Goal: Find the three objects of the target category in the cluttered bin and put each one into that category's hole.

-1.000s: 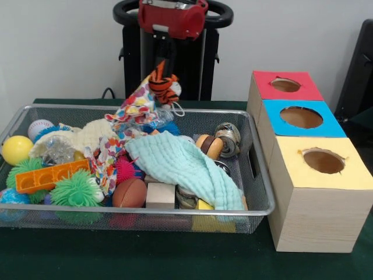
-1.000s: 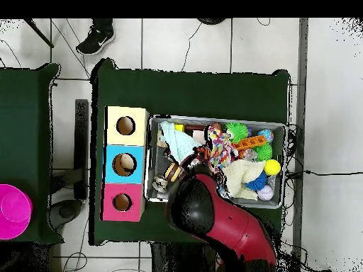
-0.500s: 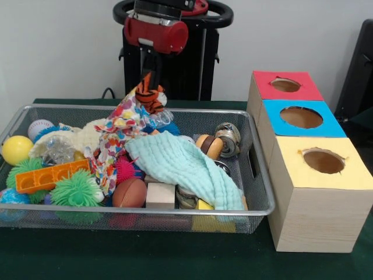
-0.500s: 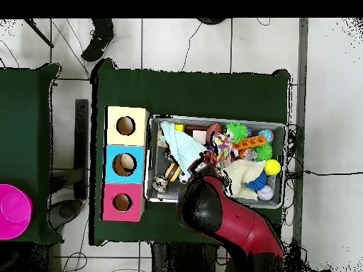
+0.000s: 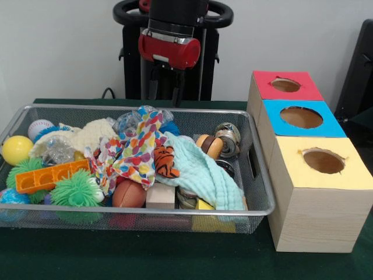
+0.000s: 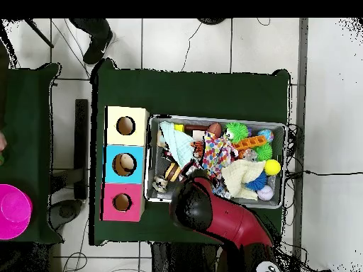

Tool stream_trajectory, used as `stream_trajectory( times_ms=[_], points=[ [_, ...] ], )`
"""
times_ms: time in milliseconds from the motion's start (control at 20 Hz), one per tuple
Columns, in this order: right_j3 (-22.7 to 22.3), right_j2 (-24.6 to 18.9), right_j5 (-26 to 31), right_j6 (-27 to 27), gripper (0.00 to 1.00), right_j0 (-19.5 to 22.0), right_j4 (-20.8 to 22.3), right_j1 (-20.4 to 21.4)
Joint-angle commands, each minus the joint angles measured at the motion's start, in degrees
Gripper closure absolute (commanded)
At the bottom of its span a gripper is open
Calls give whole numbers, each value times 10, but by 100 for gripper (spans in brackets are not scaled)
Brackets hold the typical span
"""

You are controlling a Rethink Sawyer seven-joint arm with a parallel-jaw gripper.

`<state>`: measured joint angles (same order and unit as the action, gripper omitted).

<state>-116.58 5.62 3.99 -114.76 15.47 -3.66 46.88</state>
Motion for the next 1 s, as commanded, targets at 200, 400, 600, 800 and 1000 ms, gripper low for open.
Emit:
stream_trajectory(
  times_ms=[200,400,600,800,1000],
  points=[
    [-29,-53,-8,-94,0,-12,-6,-8],
    [-31,-67,-20,-96,0,-3,-5,-8],
    [-41,-100,-2,-104,0,10,-22,21],
    [-57,-122,12,-115,0,15,-39,48],
    [-67,-156,-8,-124,0,35,-47,48]
  ],
)
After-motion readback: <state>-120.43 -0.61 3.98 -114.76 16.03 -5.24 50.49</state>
